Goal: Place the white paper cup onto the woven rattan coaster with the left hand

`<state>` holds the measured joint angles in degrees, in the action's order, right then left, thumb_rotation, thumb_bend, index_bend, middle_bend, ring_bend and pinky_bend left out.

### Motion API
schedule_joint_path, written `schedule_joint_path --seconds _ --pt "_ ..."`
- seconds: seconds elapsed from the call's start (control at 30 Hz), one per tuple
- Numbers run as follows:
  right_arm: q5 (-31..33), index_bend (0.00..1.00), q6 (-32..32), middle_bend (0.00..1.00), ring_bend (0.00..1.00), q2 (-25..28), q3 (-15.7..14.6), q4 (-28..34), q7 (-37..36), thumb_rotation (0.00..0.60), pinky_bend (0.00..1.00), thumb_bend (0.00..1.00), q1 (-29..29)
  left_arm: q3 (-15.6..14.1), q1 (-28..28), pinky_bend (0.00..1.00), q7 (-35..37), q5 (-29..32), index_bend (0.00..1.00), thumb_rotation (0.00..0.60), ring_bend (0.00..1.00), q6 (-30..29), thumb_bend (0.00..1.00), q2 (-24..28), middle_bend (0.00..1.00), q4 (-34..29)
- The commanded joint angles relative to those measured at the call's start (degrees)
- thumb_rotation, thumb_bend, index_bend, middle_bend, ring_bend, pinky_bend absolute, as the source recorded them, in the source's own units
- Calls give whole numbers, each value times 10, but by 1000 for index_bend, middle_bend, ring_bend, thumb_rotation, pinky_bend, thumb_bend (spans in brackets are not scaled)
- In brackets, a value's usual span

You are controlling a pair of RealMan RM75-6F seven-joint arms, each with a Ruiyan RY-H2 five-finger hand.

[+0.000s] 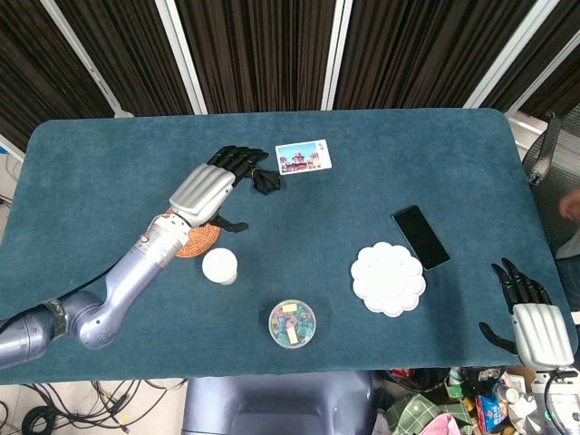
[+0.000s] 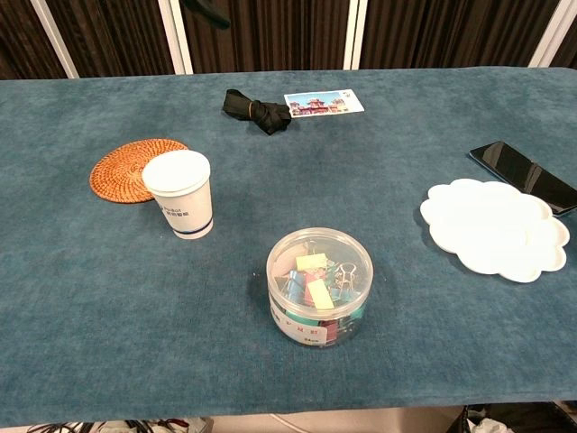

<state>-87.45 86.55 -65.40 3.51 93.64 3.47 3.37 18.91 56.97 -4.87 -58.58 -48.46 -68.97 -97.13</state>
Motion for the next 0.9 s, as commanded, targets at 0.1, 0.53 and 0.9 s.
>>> schedule_joint_path --seconds 0.1,0.53,0.9 --pt "-2 5 2 17 123 -1 0 1 -1 600 162 123 0 0 -4 0 5 -3 0 600 0 -2 121 6 54 -3" --pt "-6 4 11 17 123 -3 1 1 -3 600 162 123 -3 -1 -6 0 2 -14 0 600 0 -8 121 17 54 -16" --pt "1 5 7 17 122 0 2 -6 -18 600 162 124 -3 -4 -17 0 22 -8 0 600 0 -5 121 23 53 -7"
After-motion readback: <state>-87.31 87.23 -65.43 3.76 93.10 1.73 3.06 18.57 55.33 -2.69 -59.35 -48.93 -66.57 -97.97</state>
